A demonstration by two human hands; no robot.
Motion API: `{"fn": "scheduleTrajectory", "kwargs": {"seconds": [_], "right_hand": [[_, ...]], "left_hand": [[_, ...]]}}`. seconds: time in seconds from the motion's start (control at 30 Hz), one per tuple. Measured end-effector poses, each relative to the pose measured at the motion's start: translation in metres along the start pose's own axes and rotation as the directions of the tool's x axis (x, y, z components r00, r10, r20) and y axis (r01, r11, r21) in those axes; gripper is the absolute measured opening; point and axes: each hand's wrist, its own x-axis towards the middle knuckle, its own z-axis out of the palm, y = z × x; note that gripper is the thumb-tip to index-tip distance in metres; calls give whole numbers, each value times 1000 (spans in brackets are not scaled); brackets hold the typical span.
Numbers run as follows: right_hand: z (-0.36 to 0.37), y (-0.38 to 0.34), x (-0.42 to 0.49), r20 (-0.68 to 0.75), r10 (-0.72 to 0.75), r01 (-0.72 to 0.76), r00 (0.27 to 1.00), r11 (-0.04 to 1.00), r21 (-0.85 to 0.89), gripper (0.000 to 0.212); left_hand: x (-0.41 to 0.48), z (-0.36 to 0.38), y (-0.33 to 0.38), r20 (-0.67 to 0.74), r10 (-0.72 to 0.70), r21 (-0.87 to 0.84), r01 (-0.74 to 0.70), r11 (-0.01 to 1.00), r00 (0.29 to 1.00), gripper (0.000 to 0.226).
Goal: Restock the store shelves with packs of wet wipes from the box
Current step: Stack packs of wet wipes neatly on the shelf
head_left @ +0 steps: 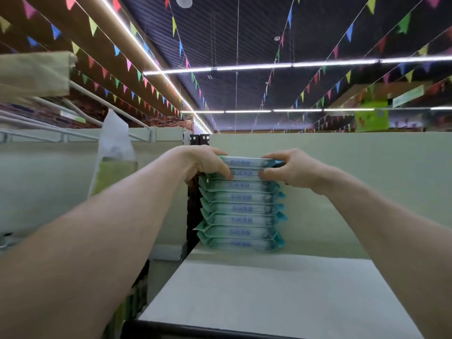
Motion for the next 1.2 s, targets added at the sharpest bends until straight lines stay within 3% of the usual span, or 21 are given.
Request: {"fn": "scheduleTrajectory", "kwargs": {"seconds": [0.2, 0.4, 0.83, 0.9, 0.97, 1.03, 1.1, 1.2], "right_hand": [[1, -1, 0, -131, 3, 10, 991, 995, 101, 29], [4, -3, 5, -261, -37, 48, 965, 998, 35, 18], [-3, -1, 4, -357, -93, 44, 930, 989, -142, 14], [-5, -1, 1, -319, -65, 31, 945, 994, -109, 18], [-6, -2, -2, -191, 23, -24, 981, 1000, 0, 26], [-5, -2, -5, 26, 151, -152, 988, 987, 59, 55], [-2, -1, -6, 150, 204, -205, 967, 979, -12, 81], [4, 1, -3, 152, 176, -163, 972, 982, -95, 80]], "left_hand": [[-3, 2, 4, -41, 23, 95, -19, 995, 999, 63], [-11, 2, 14, -44, 53, 270, -39, 962, 998, 59], [-7, -1, 11, -13, 47, 351, -39, 935, 999, 63], [-5, -2, 11, -1, 44, 388, -40, 921, 999, 62], [-7, -3, 13, 8, 26, 419, -26, 908, 1000, 66], [-11, -3, 16, 15, -33, 371, 25, 928, 999, 81], [-9, -2, 15, 14, -60, 308, 52, 950, 998, 85], [-2, 0, 9, -8, -70, 229, 70, 971, 997, 78]]}}
